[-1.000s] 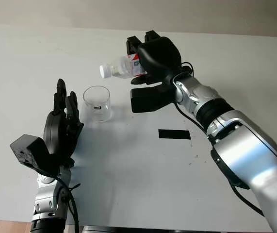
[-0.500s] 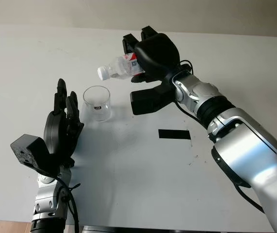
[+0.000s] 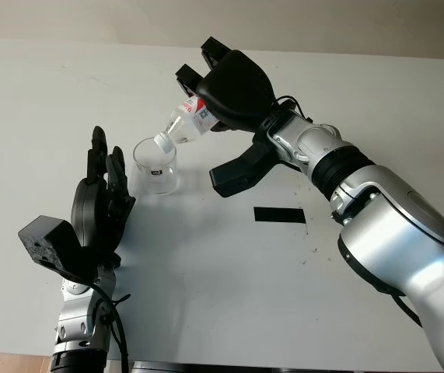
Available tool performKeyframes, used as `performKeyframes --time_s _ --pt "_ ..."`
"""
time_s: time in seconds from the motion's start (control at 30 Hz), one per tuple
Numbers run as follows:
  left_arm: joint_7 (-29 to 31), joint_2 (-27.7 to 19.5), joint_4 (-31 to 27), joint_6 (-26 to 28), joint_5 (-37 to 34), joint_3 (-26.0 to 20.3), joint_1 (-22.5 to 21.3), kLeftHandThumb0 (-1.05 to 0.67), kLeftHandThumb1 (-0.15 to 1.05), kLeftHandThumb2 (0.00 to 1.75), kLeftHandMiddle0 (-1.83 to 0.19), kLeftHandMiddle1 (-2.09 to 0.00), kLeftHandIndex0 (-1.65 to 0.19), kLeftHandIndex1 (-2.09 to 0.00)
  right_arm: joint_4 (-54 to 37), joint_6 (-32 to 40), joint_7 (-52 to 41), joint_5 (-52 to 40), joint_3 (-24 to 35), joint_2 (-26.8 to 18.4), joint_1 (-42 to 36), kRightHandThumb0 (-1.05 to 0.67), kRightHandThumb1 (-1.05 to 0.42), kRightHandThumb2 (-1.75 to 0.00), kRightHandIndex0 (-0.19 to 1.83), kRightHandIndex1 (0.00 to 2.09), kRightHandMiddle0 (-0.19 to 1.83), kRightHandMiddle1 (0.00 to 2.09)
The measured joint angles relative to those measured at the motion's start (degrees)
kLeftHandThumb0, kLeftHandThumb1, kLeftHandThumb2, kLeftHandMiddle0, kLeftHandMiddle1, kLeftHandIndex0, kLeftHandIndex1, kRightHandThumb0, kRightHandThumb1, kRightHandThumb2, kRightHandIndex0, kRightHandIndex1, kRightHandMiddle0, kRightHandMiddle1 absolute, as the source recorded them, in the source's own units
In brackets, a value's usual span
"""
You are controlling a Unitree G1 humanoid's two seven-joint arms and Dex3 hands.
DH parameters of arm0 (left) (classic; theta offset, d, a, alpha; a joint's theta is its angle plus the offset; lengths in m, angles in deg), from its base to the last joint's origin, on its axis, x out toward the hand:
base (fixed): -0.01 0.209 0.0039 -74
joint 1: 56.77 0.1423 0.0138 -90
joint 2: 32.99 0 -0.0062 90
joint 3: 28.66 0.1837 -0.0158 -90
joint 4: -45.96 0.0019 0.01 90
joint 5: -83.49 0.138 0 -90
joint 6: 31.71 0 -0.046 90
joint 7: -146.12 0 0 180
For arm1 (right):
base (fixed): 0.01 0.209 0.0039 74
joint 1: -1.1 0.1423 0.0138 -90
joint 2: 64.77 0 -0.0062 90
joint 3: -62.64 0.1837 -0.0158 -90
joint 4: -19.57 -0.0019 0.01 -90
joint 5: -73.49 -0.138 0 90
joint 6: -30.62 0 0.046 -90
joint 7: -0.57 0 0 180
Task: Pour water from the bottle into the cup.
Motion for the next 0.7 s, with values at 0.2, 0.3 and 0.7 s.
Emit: performKeyframes --time_s 0.2,0.3,0.7 --pt "-0.09 0.34 0.17 -0.21 0.15 0.02 0.00 -0.76 1.05 0.74 0.11 -0.06 0.17 -0.05 0.11 0.70 0.64 0.39 -0.56 0.31 0.25 -0.37 -1.02 -0.05 1.22 2.09 0.49 2.09" --pt "-0.08 0.34 0.46 -0.49 0.25 0.02 -0.01 -0.76 1.05 0.75 0.11 -0.06 0.17 -0.06 0.12 0.71 0.04 -0.10 -0.40 0.37 0.25 -0.36 -1.03 -0.06 1.20 2.09 0.50 2.09" --pt "-0.02 0.34 1.01 -0.87 0.53 0.01 -0.02 -0.76 1.05 0.74 0.11 -0.05 0.16 -0.05 0.12 -0.87 -4.48 -9.00 6.30 1.01 0.22 -0.32 -1.01 -0.05 1.05 2.09 0.25 1.71"
